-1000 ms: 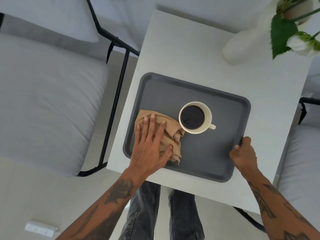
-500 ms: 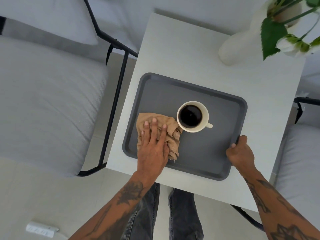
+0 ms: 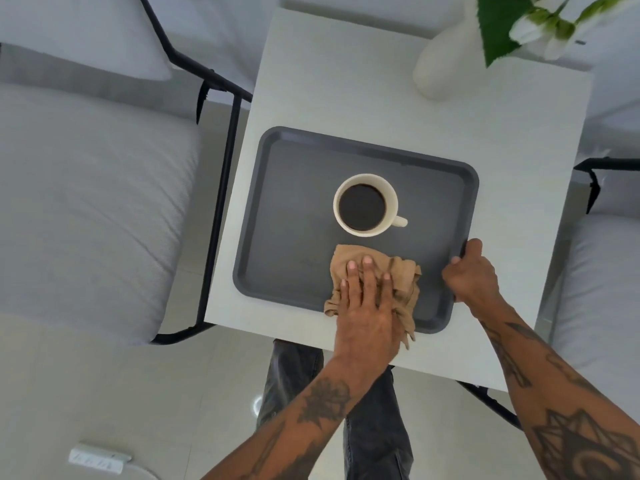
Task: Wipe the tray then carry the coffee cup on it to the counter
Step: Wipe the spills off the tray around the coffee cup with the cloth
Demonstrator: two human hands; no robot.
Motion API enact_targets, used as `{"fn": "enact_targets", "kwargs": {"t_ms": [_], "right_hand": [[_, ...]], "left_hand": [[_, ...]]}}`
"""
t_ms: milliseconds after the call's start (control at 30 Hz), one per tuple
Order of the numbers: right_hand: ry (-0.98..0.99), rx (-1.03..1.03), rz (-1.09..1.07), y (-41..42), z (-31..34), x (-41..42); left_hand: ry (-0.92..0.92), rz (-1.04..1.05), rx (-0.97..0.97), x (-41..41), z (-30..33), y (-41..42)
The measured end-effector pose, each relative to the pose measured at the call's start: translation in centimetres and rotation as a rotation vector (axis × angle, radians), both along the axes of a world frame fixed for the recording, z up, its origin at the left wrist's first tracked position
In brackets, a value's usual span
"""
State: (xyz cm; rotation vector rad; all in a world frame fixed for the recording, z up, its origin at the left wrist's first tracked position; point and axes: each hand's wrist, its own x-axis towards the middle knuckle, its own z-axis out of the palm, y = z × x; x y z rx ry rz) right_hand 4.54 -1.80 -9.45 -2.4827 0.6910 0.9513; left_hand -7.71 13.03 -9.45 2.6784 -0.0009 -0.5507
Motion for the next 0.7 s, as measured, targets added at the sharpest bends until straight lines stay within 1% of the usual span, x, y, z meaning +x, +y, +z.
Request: {"fn": "enact_targets", "kwargs": {"t_ms": [33, 100, 133, 167, 233, 300, 400, 533, 700], "right_hand": [[-0.002, 0.021, 0.0, -0.2, -0.1, 0.0], [-0.002, 0.049, 0.007, -0.6, -0.1, -0.1], [-0.006, 0.057, 0.007, -0.7, -0.1, -0.2], [-0.016, 0.06, 0.003, -0.8, -0.3, -0.2], [-0.033, 0.063, -0.003, -0.9, -0.5, -0.3], [-0.036, 0.073, -0.02, -0.9, -0.6, -0.4], [-0.025, 0.081, -0.035, -0.9, -0.5, -0.3], [-0.013, 0.053, -0.043, -0.7, -0.5, -0.3], [-0.002, 0.003, -0.037, -0.5, -0.7, -0.3]], "left_hand": [[0.006, 0.01, -0.004, 0.5, 0.3, 0.2], [-0.046, 0.016, -0.024, 1.7, 0.6, 1.3], [-0.087, -0.026, -0.021, 2.3, 0.5, 1.8], [-0.111, -0.112, -0.004, 2.6, 0.2, 2.2], [-0.106, -0.3, 0.034, 2.3, -0.8, 3.0], [-0.076, -0.373, 0.065, 1.6, -1.8, 3.8], [-0.069, -0.352, 0.145, 0.8, -2.6, 5.0], [-0.055, -0.296, 0.194, 0.7, -2.1, 7.3], [-0.014, -0.173, 0.287, 0.5, -1.4, 14.8]]}}
